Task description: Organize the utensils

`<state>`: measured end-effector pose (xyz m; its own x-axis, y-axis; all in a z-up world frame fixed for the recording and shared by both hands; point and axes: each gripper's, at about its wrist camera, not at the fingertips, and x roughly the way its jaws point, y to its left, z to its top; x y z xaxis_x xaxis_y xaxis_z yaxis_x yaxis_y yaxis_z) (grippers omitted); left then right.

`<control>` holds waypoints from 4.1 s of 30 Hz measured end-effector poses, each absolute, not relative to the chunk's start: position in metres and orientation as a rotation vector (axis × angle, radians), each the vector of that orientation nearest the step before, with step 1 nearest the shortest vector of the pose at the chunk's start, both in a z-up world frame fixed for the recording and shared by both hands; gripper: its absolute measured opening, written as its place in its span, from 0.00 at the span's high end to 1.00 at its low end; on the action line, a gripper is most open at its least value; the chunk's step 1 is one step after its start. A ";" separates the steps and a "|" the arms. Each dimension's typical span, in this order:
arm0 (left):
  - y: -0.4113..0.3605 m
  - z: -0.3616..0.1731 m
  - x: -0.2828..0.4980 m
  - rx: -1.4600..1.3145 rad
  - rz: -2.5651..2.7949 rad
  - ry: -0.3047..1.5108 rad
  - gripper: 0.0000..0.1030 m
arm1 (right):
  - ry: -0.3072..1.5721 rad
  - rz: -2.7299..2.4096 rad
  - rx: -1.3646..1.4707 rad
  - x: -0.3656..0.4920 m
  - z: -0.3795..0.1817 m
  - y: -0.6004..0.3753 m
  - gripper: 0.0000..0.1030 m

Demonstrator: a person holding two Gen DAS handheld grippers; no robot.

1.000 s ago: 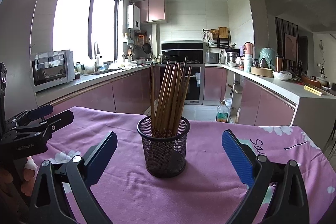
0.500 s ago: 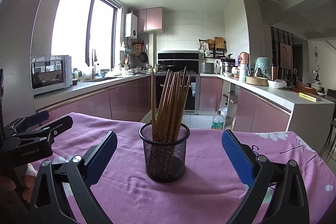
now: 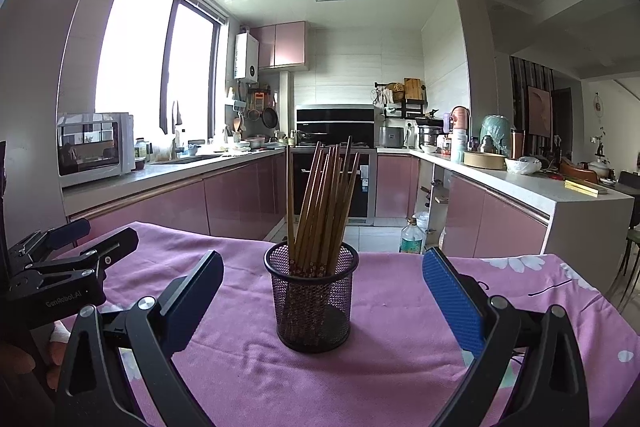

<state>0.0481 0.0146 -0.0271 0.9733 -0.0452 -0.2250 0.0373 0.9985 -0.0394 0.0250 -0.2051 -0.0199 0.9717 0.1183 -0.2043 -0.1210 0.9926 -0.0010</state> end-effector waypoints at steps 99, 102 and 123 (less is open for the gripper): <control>0.011 -0.030 0.046 -0.023 -0.019 0.218 0.06 | 0.195 0.101 -0.014 0.021 -0.019 -0.206 0.06; 0.011 -0.030 0.045 -0.023 -0.019 0.219 0.06 | 0.197 0.102 -0.013 0.022 -0.019 -0.206 0.06; 0.011 -0.030 0.045 -0.029 -0.020 0.221 0.06 | 0.196 0.102 -0.013 0.023 -0.019 -0.205 0.06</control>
<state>0.0447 0.0105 -0.0299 0.9756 -0.0225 -0.2185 0.0162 0.9994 -0.0308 0.0229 -0.2052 -0.0186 0.9756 0.1001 -0.1955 -0.1027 0.9947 -0.0029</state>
